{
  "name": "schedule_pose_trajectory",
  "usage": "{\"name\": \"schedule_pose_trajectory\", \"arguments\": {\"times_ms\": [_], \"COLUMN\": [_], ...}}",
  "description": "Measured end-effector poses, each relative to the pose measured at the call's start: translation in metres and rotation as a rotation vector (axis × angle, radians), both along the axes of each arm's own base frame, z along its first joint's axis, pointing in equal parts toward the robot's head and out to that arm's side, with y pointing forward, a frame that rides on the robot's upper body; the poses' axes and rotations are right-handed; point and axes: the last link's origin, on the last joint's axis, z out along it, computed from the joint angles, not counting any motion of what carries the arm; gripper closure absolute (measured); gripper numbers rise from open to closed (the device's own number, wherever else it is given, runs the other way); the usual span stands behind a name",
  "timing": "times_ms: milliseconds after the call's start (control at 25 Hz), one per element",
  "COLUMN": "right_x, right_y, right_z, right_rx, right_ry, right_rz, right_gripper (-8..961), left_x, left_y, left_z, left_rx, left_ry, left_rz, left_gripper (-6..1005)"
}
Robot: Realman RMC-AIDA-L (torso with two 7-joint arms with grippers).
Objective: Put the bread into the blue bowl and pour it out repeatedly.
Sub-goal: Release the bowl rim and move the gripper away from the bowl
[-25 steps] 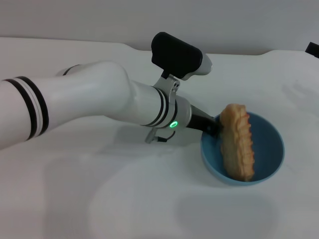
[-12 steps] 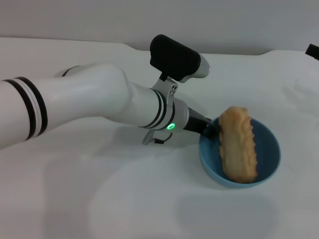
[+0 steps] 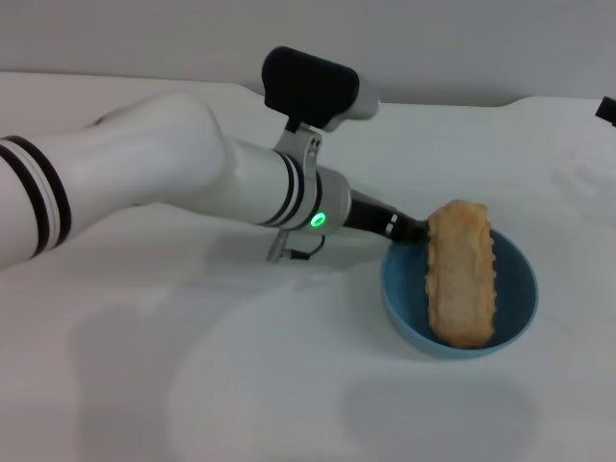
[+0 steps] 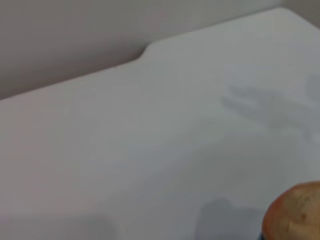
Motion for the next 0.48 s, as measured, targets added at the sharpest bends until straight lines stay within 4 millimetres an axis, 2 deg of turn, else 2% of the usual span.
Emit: {"name": "schedule_pose_trajectory", "arguments": {"times_ms": [280,480], "right_x": [0.004,0.019], "right_y": [-0.003,-0.002], "right_z": [-0.007,-0.007], "right_rx": [0.016,0.059], "right_ry": [-0.118,-0.179], "right_rz": [0.079,0.025], "right_gripper": [337,328], "left_x": [0.003,0.006], "left_y": [0.021,0.041], "left_z": [0.020,0.043], "left_rx": [0.084,0.211], "left_ry": [-0.045,-0.056], "left_rz": [0.021,-0.024], "left_gripper": [534,523]}}
